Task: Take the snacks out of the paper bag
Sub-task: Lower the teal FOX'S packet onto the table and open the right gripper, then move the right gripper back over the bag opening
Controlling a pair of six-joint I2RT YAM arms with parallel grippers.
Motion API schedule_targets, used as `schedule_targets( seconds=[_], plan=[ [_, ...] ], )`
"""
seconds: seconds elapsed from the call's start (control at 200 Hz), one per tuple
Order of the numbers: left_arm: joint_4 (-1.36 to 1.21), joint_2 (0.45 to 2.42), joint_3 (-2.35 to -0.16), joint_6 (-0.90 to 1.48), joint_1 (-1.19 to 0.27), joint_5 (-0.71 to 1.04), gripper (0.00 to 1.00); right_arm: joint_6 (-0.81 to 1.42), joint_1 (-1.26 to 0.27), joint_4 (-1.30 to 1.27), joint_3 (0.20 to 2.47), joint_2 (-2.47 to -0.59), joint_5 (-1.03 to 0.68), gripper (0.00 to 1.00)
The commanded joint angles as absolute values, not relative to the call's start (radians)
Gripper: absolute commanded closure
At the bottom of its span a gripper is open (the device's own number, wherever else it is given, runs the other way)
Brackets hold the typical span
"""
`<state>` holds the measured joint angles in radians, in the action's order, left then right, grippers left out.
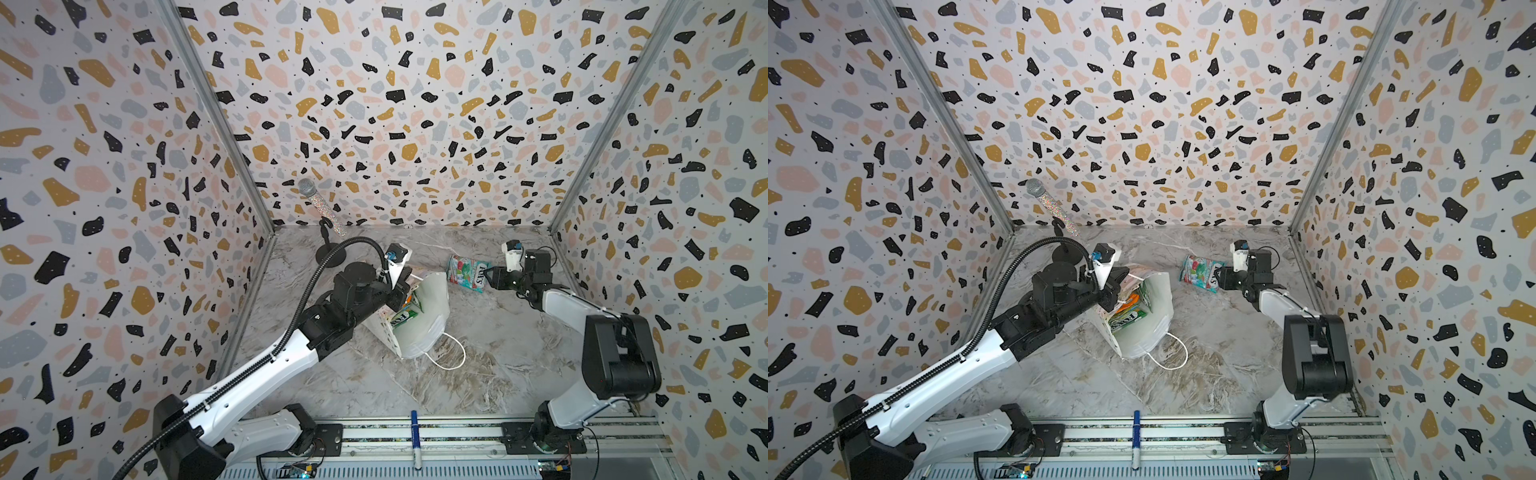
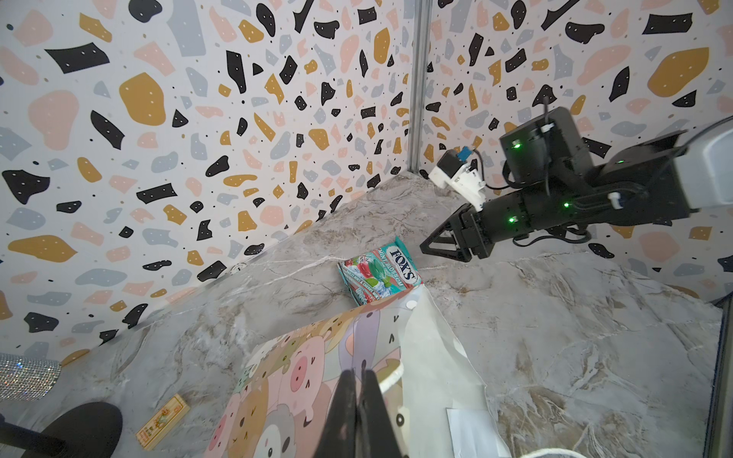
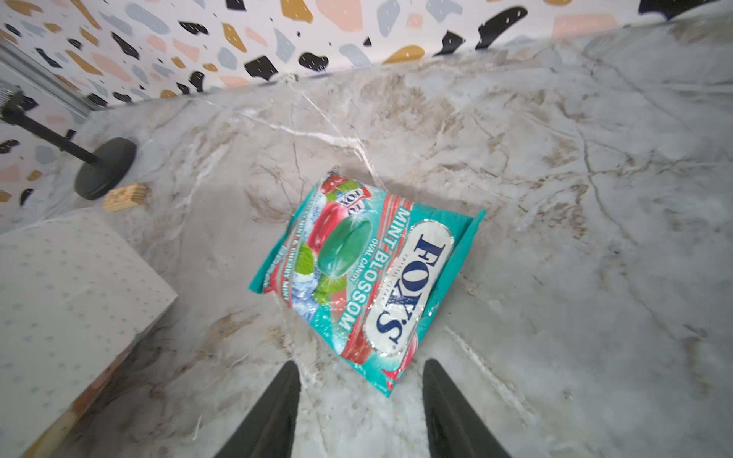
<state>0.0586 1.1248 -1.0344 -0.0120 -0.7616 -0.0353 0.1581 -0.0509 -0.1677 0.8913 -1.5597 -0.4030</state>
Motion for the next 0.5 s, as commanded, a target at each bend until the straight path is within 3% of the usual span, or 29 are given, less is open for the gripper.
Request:
schedule_targets(
  seconds=[0.0, 0.305, 0.496],
  plan=[
    [0.023, 1.127, -1.033, -0.025, -0.759, -0.041, 1.00, 0.194, -0.065, -0.220, 0.812, -1.417, -0.448, 0.48],
    [0.023, 1.127, -1.037, -0.018, -0.759, -0.032, 1.00, 0.198, -0.184, -0.216, 0.665, -1.059, -0.546, 0.48],
    [0.023, 1.129, -1.039, -0.014, -0.759, -0.027, 1.00, 0.212, -0.306, -0.220, 0.627, -0.949, -0.557, 0.48]
  ],
)
